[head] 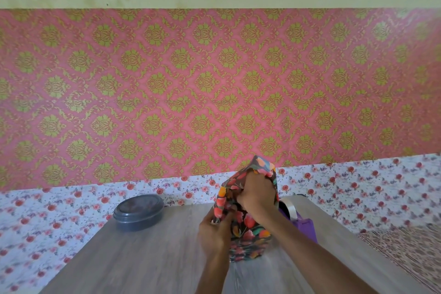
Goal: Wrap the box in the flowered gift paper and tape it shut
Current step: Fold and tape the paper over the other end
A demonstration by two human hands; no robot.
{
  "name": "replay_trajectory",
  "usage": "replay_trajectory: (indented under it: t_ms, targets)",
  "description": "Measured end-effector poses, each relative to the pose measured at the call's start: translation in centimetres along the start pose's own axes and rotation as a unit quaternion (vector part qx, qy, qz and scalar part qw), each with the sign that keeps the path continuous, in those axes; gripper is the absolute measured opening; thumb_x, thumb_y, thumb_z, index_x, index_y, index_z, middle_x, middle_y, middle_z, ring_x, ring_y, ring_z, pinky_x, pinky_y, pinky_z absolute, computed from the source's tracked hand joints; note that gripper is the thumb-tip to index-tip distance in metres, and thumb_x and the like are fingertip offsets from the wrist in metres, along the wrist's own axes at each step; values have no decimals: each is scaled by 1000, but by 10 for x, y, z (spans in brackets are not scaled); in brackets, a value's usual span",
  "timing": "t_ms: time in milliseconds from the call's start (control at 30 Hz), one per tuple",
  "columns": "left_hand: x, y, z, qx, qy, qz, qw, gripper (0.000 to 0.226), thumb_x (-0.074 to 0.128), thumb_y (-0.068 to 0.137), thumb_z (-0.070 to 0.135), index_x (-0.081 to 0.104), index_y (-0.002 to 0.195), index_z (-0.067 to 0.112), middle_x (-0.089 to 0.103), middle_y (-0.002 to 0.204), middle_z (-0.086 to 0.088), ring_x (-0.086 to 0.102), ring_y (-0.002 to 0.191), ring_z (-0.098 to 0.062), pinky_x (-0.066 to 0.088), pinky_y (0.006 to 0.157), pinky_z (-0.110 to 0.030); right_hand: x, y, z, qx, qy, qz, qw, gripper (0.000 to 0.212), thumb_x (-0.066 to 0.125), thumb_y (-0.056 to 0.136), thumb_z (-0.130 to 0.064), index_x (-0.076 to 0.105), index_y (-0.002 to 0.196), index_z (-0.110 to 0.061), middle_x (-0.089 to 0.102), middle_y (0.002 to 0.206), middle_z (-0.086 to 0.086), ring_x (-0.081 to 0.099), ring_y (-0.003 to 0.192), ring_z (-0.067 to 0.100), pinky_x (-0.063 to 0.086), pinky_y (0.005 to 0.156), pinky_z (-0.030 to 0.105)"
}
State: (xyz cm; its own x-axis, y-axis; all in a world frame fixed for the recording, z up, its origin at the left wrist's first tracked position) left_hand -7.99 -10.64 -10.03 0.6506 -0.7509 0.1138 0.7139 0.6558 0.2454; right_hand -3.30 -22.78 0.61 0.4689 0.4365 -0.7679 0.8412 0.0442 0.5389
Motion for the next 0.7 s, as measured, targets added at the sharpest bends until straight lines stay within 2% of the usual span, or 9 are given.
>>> replay_trajectory:
  t_ms: [133, 200, 300, 467, 567, 700]
  targets:
    - [2, 1, -3, -5, -7, -2, 1000, 14, 80, 69, 41, 74, 80, 35, 73, 69, 10, 69, 71, -13, 58, 68, -34, 1, 4, 7, 10, -17, 13, 1000, 15, 73, 82, -21, 61, 85, -13, 64, 77, 1, 66, 67, 20, 56, 54, 30]
    - [4, 1, -5, -6, -8, -4, 1000, 18, 79, 67, 43, 74, 82, 35, 73, 70, 10, 69, 71, -14, 58, 68, -34, 6, 3, 8, 15, -28, 5, 999, 8, 69, 86, -13, 64, 91, -10, 68, 85, 4, 69, 75, 22, 57, 58, 32]
    - [4, 2, -6, -13, -10, 5, 1000, 17, 81, 74, 32, 76, 89, 28, 74, 74, 5, 69, 72, -15, 56, 65, -30, 14, -1, 5, 19, -31, 8, 999, 10, 58, 93, -4, 66, 99, -5, 70, 92, 7, 70, 82, 22, 59, 64, 31]
    - [3, 2, -5, -18, -11, 9, 1000, 17, 81, 74, 32, 77, 90, 26, 73, 74, 5, 68, 72, -15, 56, 65, -31, 9, -16, 10, 20, 35, 49, 998, 18, 66, 89, -13, 64, 107, -11, 70, 99, 5, 70, 91, 23, 56, 67, 31]
    - [4, 2, -5, -15, -9, 4, 1000, 8, 80, 76, 32, 74, 80, 28, 72, 68, 7, 68, 70, -16, 53, 59, -29, 12, -23, 8, -34, 62, 54, 996, 18, 67, 85, -10, 69, 102, -16, 70, 99, 0, 70, 88, 20, 57, 68, 30]
    - [2, 4, -7, -17, -6, 7, 1000, 7, 80, 75, 33, 74, 74, 29, 71, 63, 6, 69, 67, -20, 58, 65, -41, 29, -29, 5, -164, 27, 37, 985, 33, 63, 84, -6, 71, 111, -22, 59, 118, -6, 61, 107, 19, 57, 79, 37]
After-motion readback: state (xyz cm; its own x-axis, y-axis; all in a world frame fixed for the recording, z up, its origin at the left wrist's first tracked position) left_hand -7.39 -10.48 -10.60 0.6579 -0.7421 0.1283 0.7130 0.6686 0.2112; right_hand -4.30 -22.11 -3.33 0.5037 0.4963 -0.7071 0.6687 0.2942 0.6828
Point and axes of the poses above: each hand's wrist, its own y-axis towards the middle knuckle, its own x-axis out of the palm, z = x × y, the point moved 5 cm from there along y, towards the middle knuckle
